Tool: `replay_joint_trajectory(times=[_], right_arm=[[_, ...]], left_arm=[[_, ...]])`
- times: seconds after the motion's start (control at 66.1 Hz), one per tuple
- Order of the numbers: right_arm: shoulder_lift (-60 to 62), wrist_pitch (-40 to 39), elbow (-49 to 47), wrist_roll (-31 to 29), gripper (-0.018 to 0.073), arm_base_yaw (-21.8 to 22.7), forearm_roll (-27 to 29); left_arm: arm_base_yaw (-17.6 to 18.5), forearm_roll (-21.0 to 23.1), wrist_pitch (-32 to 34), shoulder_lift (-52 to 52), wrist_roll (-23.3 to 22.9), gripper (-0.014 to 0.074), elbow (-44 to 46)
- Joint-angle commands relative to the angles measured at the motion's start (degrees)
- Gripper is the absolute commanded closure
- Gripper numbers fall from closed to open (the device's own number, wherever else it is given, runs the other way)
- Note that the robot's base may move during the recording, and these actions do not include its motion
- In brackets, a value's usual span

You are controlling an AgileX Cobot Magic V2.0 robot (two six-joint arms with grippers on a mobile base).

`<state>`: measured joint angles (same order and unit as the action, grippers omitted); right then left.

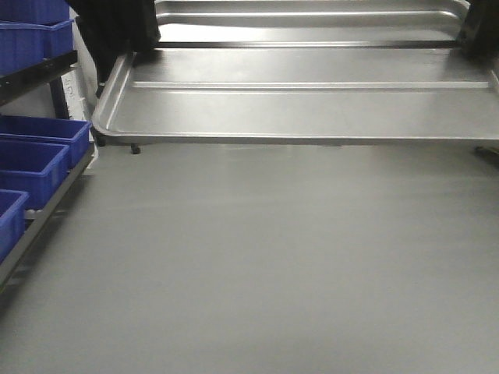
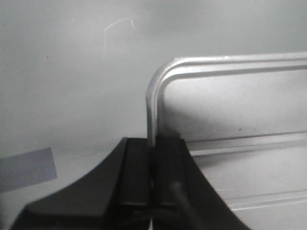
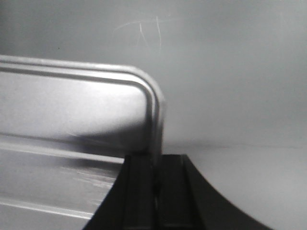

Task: Grab silver tray and place in blue box
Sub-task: 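Hold the tray level with both grippers while turning away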

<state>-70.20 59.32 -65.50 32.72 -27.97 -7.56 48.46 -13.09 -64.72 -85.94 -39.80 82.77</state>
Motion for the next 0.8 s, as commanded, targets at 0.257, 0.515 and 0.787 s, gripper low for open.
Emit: replay_joint_trajectory(times=[0.257, 0.515, 0.787], right_arm=[[1.61, -0.16, -2.06, -0.4, 0.0501, 0.42, -5.05], [1.61, -0.16, -2.06, -0.4, 0.0501, 0.42, -5.05], [1.61, -0.16, -2.06, -0.4, 0.0501, 0.42, -5.05]], left_arm=[[-0.04, -4.33, -2.19, 2.61, 0.6, 0.0701, 1.56], [-0.04, -4.33, -2.19, 2.61, 0.6, 0.0701, 1.56], [-0.04, -4.33, -2.19, 2.61, 0.6, 0.0701, 1.56]])
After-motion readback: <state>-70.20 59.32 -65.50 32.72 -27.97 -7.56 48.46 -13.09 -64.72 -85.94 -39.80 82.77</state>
